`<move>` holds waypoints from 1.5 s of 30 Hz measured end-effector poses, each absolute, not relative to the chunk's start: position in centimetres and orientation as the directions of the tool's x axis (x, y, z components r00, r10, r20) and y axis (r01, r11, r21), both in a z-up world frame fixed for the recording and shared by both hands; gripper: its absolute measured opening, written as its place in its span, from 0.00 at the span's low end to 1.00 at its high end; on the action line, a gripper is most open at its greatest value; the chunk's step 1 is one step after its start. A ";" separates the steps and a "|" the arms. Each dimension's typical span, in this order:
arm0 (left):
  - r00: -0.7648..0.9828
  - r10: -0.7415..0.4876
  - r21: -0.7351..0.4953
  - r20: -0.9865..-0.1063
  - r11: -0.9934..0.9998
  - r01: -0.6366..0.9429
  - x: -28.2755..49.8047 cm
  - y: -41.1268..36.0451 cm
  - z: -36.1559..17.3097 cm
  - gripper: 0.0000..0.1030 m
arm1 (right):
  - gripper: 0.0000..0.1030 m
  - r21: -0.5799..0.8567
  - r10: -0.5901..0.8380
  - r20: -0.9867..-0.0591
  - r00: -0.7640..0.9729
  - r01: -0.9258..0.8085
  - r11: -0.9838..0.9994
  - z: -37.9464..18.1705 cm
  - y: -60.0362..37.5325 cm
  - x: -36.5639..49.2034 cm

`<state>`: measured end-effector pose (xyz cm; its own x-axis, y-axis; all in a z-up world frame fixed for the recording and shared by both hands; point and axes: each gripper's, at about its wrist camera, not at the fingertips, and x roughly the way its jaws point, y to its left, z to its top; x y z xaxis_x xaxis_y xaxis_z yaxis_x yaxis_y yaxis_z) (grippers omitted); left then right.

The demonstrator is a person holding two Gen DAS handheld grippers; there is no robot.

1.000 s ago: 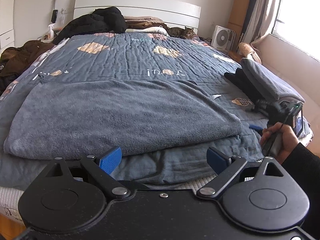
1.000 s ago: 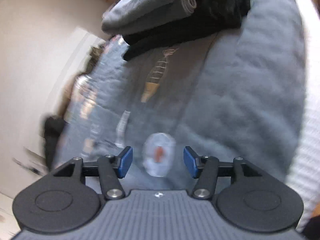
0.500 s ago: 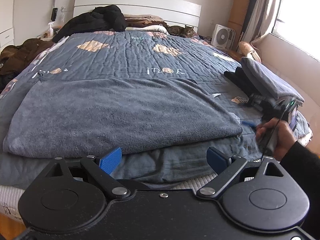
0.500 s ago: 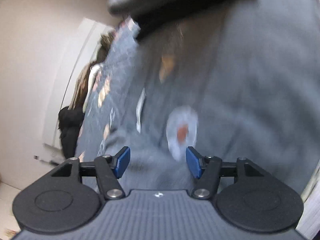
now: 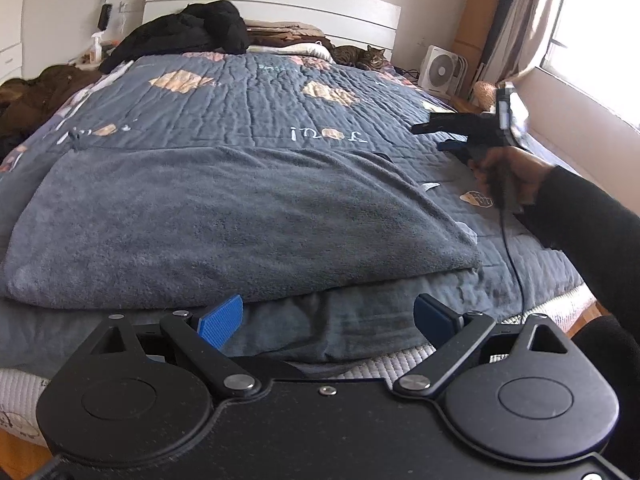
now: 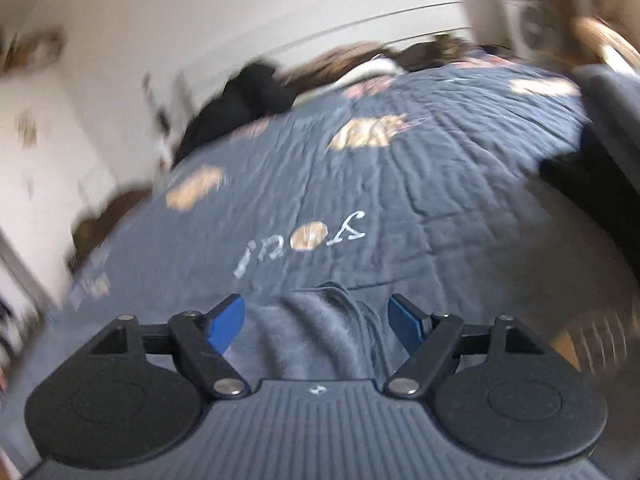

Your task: Fold clothes

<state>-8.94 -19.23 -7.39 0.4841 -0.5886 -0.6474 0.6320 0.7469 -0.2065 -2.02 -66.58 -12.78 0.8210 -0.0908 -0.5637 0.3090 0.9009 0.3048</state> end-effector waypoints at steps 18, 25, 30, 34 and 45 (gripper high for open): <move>0.476 -0.549 -0.258 -0.687 0.797 0.546 -6.8 -16.9 -8.6 0.90 | 0.12 0.188 -0.088 -0.748 0.658 0.338 0.922 -19.3 -68.0 7.5; 0.482 -0.559 -0.272 -0.675 0.795 0.542 -6.8 -16.4 -8.2 0.90 | 0.05 0.218 -0.169 -0.662 0.730 0.404 0.888 -17.7 -68.3 7.3; 0.488 -0.556 -0.272 -0.672 0.799 0.536 -6.8 -16.0 -8.0 0.89 | 0.06 0.081 -0.257 -0.733 0.630 0.456 0.886 -19.3 -68.7 8.4; 0.493 -0.568 -0.284 -0.659 0.795 0.537 -6.9 -15.6 -7.7 0.90 | 0.09 0.149 -0.252 -0.723 0.643 0.502 0.852 -18.0 -70.6 6.0; 0.496 -0.593 -0.279 -0.634 0.774 0.569 -7.9 -16.0 -6.7 0.90 | 0.39 0.139 -0.131 -0.729 0.672 0.333 0.933 -17.2 -67.5 4.5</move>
